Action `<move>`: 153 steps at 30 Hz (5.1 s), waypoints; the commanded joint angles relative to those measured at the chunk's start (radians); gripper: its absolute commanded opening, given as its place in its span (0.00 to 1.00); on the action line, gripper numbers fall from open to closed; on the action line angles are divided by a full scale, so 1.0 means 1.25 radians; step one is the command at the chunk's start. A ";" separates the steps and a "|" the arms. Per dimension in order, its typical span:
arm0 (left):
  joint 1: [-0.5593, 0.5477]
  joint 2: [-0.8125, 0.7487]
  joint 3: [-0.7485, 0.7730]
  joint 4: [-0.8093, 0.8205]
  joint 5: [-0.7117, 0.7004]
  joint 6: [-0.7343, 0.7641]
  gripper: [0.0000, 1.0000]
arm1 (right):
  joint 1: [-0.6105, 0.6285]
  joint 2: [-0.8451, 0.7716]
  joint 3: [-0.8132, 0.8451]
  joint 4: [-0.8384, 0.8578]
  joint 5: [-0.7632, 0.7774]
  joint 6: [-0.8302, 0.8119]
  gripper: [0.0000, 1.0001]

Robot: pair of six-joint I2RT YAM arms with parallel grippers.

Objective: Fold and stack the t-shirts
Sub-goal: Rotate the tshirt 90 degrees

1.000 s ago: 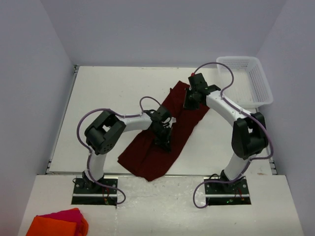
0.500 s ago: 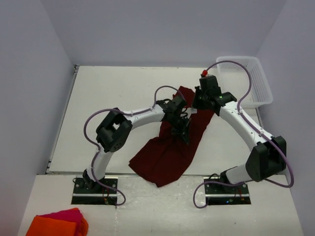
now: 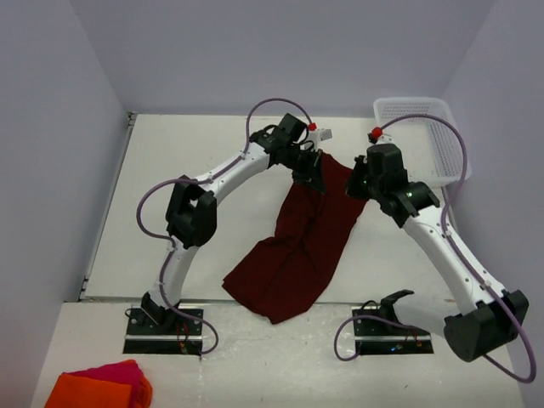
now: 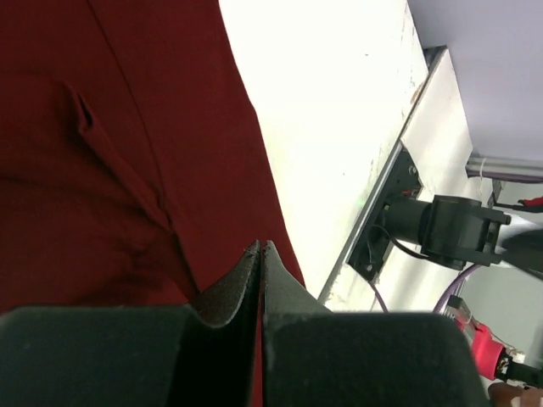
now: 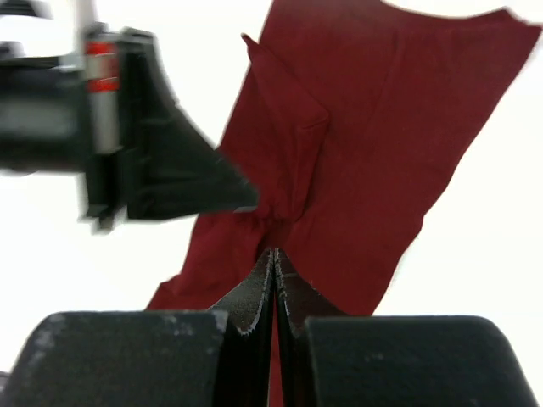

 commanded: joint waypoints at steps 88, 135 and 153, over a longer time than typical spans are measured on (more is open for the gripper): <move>-0.054 0.126 0.035 0.114 -0.498 0.034 0.00 | 0.004 -0.416 -0.230 -0.119 -0.153 -0.026 0.00; -0.114 -0.335 -0.451 0.179 -0.852 -0.057 0.52 | 0.023 -0.389 -0.246 -0.107 -0.158 -0.028 0.01; -0.008 0.108 0.038 0.301 -0.102 0.168 0.00 | 0.032 -0.422 -0.235 -0.130 -0.127 -0.016 0.00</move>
